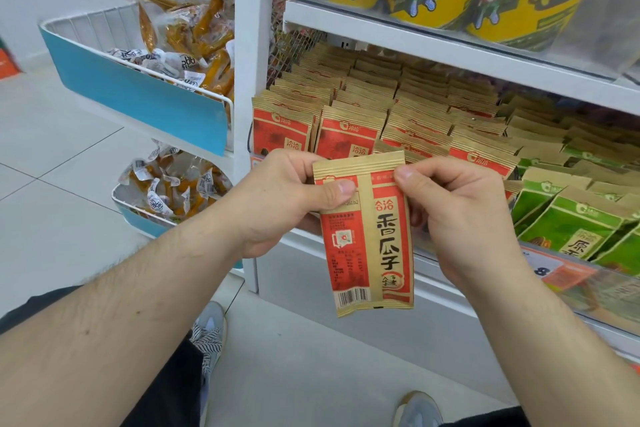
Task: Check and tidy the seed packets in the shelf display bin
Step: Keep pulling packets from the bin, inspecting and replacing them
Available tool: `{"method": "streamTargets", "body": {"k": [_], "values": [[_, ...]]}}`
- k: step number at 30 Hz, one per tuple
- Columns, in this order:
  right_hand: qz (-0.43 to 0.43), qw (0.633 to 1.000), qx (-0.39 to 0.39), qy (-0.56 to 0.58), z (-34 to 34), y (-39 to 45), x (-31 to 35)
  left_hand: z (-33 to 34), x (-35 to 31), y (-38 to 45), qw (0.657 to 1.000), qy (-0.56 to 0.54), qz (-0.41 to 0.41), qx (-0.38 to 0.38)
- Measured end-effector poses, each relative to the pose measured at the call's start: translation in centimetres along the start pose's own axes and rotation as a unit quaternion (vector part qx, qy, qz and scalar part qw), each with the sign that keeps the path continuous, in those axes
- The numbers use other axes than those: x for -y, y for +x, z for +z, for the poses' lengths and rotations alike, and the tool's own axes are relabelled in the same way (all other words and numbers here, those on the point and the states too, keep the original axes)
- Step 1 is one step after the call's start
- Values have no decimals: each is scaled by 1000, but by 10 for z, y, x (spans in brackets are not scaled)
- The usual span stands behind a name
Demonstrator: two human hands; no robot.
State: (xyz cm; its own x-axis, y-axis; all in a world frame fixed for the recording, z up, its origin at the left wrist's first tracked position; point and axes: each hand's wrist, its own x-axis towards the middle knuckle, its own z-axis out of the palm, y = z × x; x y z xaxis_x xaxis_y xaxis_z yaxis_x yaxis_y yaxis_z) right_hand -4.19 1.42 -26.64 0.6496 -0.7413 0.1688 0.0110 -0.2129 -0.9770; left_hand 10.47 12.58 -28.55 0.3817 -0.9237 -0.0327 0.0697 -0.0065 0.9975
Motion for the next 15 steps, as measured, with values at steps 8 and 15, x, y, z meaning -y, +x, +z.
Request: {"method": "streamTargets", "body": {"k": [8, 15], "values": [[74, 996, 4, 59, -4, 6, -3, 4, 1, -1, 1000, -21, -22, 9], [117, 983, 143, 6, -9, 6, -5, 0, -4, 1, 994, -107, -30, -11]]}}
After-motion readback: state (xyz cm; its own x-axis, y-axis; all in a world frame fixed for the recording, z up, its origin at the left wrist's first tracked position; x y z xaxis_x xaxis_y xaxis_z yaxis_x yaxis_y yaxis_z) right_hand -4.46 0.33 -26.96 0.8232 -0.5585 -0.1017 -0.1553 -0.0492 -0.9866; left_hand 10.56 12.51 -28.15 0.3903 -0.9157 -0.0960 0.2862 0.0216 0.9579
